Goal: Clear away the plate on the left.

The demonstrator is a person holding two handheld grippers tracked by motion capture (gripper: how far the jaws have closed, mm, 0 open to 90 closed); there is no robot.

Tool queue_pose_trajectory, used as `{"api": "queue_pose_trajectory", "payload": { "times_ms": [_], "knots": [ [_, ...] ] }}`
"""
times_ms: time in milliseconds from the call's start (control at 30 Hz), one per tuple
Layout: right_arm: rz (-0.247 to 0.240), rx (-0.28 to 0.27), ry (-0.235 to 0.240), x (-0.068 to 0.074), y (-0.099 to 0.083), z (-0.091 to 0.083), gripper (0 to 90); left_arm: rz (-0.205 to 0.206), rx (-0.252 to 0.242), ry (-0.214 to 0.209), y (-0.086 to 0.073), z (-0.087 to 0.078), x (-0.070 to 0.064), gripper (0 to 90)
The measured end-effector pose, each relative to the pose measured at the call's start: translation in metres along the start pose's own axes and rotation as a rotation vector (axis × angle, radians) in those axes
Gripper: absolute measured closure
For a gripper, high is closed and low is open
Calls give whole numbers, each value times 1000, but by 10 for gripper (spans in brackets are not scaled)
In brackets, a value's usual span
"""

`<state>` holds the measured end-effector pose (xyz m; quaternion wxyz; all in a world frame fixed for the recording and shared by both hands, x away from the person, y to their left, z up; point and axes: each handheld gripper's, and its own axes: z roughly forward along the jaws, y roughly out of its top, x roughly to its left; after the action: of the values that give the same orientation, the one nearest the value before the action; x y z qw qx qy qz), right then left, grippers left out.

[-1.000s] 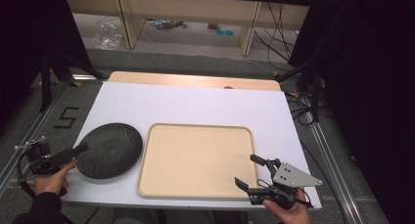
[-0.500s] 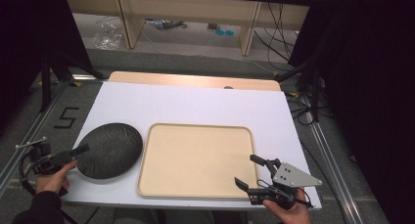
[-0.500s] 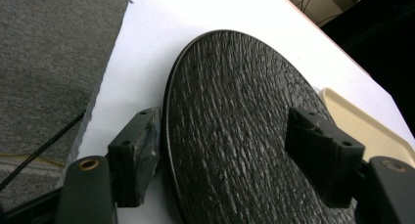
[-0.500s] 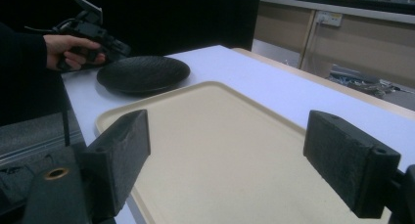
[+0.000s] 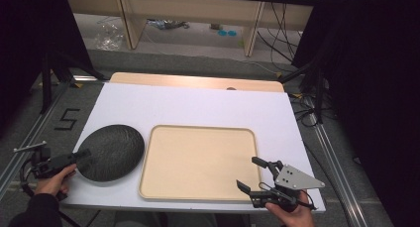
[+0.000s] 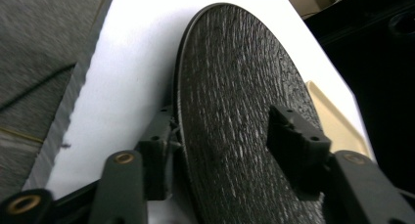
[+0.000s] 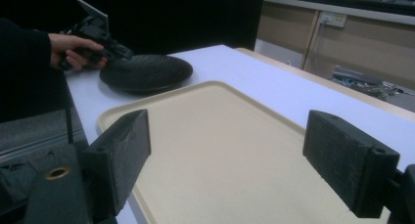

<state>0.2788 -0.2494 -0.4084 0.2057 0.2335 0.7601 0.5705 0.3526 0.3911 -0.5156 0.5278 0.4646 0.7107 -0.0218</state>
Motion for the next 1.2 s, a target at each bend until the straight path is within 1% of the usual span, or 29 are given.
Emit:
{"api": "queue_pose_trajectory", "payload": {
  "times_ms": [33,67,100,133,167,200,233,300,367,400,467,533,600,633,667,700,733,767,800,833,867,933,1000,1033,1067,1100,1133,1167,1200],
  "knots": [
    [0,1,-6,0,0,0,190,-1,-4,12,0,0,0,526],
    [3,-8,4,0,0,0,190,4,0,20,-1,-1,1,558],
    [-2,-6,-5,0,1,0,190,1,4,28,0,-1,1,580],
    [-5,-3,3,-1,2,0,191,8,15,39,0,-1,1,619],
    [-5,-13,10,0,1,1,191,15,22,52,1,-1,1,664],
    [0,2,8,0,0,1,191,20,27,67,1,-1,1,710],
    [-3,5,-4,0,0,1,191,16,31,66,1,-1,1,729],
    [-2,3,2,0,1,0,191,3,45,64,3,-1,2,737],
    [-4,-14,12,0,1,1,191,-3,57,65,4,-2,1,742],
    [-2,1,7,0,1,1,191,-3,60,66,4,-2,1,742],
    [-2,-3,-1,0,0,1,191,1,65,69,5,-2,0,743],
    [-3,-13,12,0,1,1,191,-13,66,55,5,-4,1,752],
    [-5,-10,10,0,1,2,192,-28,56,27,6,-7,1,774],
    [-2,3,2,1,0,1,192,-26,54,15,7,-9,2,792],
    [-2,4,2,1,0,1,192,-22,52,10,7,-10,1,800],
    [-4,0,6,1,1,1,192,-19,49,9,8,-10,-1,803],
    [-6,-19,13,0,1,3,192,-24,45,-1,8,-11,-1,808],
    [-8,-17,14,0,1,3,192,-32,38,-23,8,-13,-1,817],
    [-10,2,16,1,1,2,192,-32,38,-23,8,-13,-1,827],
    [-10,17,20,1,1,2,192,-57,35,-39,8,-14,-2,831],
    [-5,3,22,1,0,3,192,-75,29,-55,7,-14,0,836],
    [-8,3,15,1,2,2,192,-97,25,-77,7,-16,1,849],
    [-12,-1,20,1,1,3,193,-85,7,-83,8,-17,-2,857],
    [-9,9,19,1,1,3,193,-74,2,-88,8,-18,-4,860],
    [-10,18,24,1,1,2,193,-75,-5,-89,8,-18,-6,863],
    [-7,15,28,1,2,2,192,-77,-9,-99,8,-18,-7,865],
    [-12,9,27,0,2,3,193,-83,-8,-75,7,-19,-9,867],
    [-10,3,24,1,2,4,193,-86,-16,-100,6,-18,-9,868],
    [-13,9,29,1,1,4,193,-92,-21,-88,5,-18,-10,868]
  ]
}}
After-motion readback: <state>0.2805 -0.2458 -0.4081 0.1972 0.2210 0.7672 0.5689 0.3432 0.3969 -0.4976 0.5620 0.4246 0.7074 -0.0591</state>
